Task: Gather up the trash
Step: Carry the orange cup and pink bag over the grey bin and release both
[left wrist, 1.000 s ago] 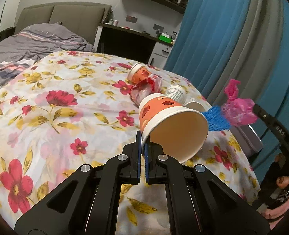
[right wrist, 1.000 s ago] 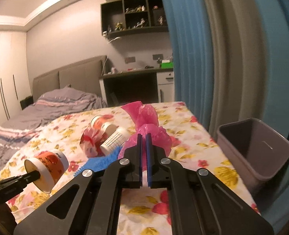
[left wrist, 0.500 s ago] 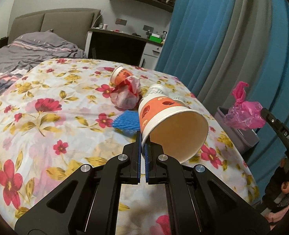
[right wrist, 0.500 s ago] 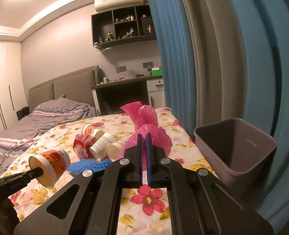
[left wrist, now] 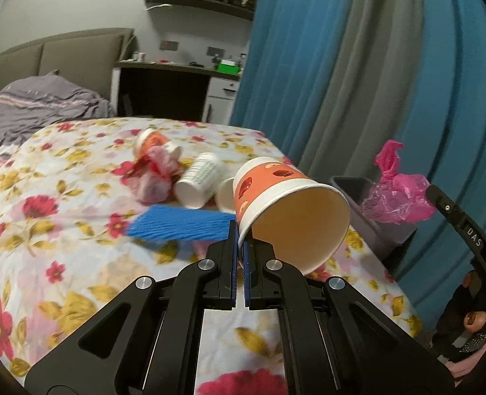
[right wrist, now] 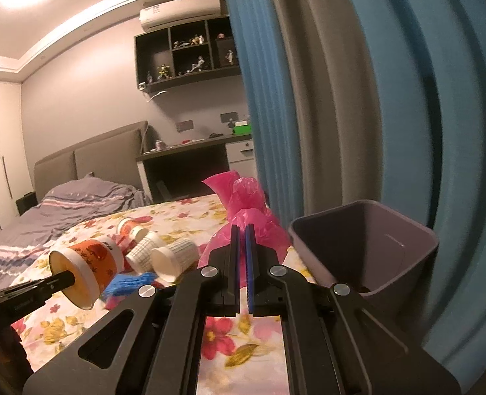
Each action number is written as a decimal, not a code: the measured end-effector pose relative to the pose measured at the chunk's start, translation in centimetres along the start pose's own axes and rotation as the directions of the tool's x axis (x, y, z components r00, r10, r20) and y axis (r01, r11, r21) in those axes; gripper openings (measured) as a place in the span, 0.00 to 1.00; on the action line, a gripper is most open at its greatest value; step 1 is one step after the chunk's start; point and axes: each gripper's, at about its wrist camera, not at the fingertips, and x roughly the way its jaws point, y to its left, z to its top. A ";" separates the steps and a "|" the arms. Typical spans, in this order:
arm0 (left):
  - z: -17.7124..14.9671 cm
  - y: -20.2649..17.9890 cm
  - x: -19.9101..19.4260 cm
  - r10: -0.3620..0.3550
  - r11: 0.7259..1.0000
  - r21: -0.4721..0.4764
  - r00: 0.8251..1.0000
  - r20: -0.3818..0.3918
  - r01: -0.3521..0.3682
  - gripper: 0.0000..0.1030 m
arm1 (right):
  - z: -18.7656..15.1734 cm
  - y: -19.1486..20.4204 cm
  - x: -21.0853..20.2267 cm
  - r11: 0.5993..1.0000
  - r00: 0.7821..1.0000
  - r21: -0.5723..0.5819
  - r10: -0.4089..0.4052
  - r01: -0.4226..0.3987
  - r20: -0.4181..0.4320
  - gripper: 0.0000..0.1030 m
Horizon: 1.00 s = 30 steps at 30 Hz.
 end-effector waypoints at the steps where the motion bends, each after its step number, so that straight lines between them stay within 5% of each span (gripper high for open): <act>1: 0.1 -0.6 0.3 -0.011 1.000 0.009 1.000 -0.001 0.011 0.02 | 0.0 -0.4 0.0 1.000 1.000 0.005 -0.005 0.005 0.000 0.04; 11: 1.8 -7.0 4.0 -0.127 0.987 0.095 0.992 -0.023 0.128 0.02 | 0.8 -4.0 -0.1 0.996 0.996 0.016 -0.090 0.090 0.025 0.04; 20: 3.8 -14.5 8.9 -0.252 0.952 0.168 0.967 -0.037 0.254 0.02 | 1.7 -8.7 0.9 0.981 0.981 0.031 -0.193 0.192 0.038 0.04; 30: 4.2 -19.0 14.3 -0.301 0.932 0.187 0.950 -0.079 0.311 0.02 | 2.3 -12.5 3.0 0.966 0.967 0.042 -0.256 0.255 0.020 0.04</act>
